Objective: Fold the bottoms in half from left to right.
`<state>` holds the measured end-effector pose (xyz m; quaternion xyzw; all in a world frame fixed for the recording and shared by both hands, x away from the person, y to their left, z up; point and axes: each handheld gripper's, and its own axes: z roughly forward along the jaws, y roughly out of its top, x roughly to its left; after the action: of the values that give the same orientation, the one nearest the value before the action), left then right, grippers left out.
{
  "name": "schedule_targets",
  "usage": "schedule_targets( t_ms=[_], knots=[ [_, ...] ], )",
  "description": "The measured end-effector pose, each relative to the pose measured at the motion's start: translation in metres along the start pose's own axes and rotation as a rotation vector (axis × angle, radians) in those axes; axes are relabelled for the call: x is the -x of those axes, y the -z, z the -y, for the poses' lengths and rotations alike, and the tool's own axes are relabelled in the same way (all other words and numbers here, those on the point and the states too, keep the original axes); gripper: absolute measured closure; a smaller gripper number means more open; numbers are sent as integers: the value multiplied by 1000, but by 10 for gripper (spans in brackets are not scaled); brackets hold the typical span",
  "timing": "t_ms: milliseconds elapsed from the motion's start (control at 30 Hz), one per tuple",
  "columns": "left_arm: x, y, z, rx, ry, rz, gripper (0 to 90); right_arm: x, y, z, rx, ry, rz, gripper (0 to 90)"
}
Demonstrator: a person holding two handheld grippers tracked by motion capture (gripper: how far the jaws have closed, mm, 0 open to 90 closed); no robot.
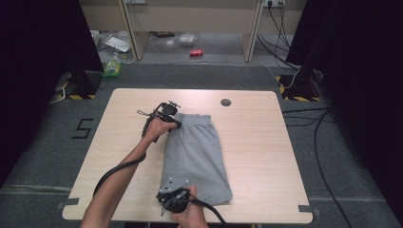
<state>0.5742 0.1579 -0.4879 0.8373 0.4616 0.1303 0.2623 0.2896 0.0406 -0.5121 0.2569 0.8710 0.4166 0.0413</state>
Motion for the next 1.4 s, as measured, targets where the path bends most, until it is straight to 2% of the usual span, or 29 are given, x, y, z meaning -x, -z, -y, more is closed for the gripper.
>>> schedule_targets(
  t_ms=[167, 267, 467, 600, 633, 700, 733, 800, 867, 900, 933, 967, 1000, 1200, 1400],
  knots=[
    [-8, -1, 7, 22, 56, 31, 628, -8, -10, -2, -2, -1, -17, 819],
    [-7, -1, 6, 15, 58, 26, 627, -12, -9, 0, -8, 7, -11, 803],
    [-5, -1, 6, 11, 62, 11, 623, -16, -5, 2, -5, 4, -29, 774],
    [-6, -1, 7, 20, 74, 19, 619, -12, 4, -3, 23, -24, -35, 741],
    [-5, -1, 7, 19, 73, 16, 619, -6, 10, -6, 47, -38, -31, 719],
    [-5, -1, 7, 18, 73, 14, 619, -3, 12, -7, 55, -39, -26, 710],
    [-5, -1, 7, 17, 73, 13, 619, 2, 16, -9, 62, -67, -20, 700],
    [-5, -1, 7, 19, 75, 11, 618, 16, 25, -12, 81, -79, 15, 685],
    [-4, -1, 8, 20, 76, 9, 618, 26, 30, -13, 84, -91, 40, 678],
    [-4, -1, 8, 20, 76, 9, 618, 26, 30, -13, 84, -91, 40, 670],
    [-4, -1, 7, 18, 75, 7, 619, 36, 35, -14, 87, -104, 66, 662],
    [-4, -1, 7, 18, 75, 7, 619, 40, 38, -14, 83, -117, 78, 660],
    [-4, -1, 7, 18, 76, 5, 619, 40, 38, -14, 83, -117, 78, 660],
    [-3, -1, 7, 15, 78, 3, 619, 68, 52, -15, 98, -136, 147, 653],
    [-3, -1, 7, 14, 78, 3, 620, 87, 61, -12, 103, -172, 184, 649]
  ],
)
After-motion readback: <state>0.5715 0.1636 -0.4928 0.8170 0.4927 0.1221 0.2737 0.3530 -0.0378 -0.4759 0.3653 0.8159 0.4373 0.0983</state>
